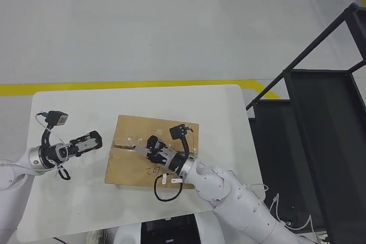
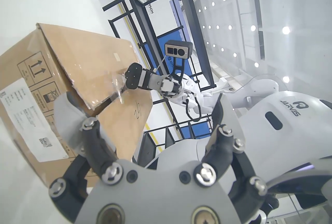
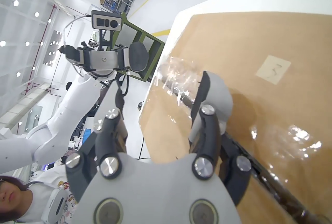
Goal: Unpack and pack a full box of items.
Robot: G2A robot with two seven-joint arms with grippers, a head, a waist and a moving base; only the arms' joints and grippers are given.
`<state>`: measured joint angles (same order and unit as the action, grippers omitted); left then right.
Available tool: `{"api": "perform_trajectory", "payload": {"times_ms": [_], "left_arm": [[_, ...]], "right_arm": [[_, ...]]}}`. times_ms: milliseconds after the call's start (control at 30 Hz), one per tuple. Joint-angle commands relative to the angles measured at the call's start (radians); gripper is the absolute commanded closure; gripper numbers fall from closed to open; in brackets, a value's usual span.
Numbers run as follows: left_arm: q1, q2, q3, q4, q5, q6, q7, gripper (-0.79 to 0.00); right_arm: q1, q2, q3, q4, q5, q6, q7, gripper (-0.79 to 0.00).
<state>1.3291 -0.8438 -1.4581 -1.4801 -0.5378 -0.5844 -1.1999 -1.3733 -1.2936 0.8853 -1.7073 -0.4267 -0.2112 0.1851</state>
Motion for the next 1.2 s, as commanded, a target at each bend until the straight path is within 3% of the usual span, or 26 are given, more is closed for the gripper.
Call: {"api": "perform_trajectory", "payload": {"times_ms": [0, 300, 433, 567, 767, 1000, 1167], "left_arm": [[0.003, 0.000, -0.001, -0.001, -0.002, 0.000, -0.001, -0.785], [0.002, -0.002, 0.004, -0.028, -0.029, -0.010, -0.025, -0.785], [0.010, -0.001, 0.009, -0.100, -0.039, 0.000, -0.035, -0.785], [0.014, 0.002, 0.012, -0.145, -0.030, 0.004, -0.039, -0.785], [0.003, 0.001, 0.047, -0.152, -0.015, 0.008, -0.044, -0.785], [-0.012, -0.001, 0.070, -0.125, -0.003, 0.008, -0.043, -0.785], [-0.006, 0.002, 0.062, -0.114, -0.007, 0.006, -0.042, -0.785]], "right_arm": [[-0.016, 0.004, 0.012, -0.028, 0.000, -0.017, 0.009, -0.785], [-0.102, 0.033, 0.096, -0.122, -0.055, -0.077, 0.060, -0.785], [-0.135, 0.044, 0.145, -0.117, -0.057, -0.079, 0.072, -0.785], [-0.171, 0.056, 0.193, -0.120, -0.002, -0.100, 0.129, -0.785], [-0.224, 0.079, 0.290, -0.121, 0.246, -0.143, 0.308, -0.785], [-0.230, 0.092, 0.364, -0.070, 0.317, -0.137, 0.338, -0.785], [-0.232, 0.095, 0.357, -0.081, 0.299, -0.122, 0.352, -0.785]]}}
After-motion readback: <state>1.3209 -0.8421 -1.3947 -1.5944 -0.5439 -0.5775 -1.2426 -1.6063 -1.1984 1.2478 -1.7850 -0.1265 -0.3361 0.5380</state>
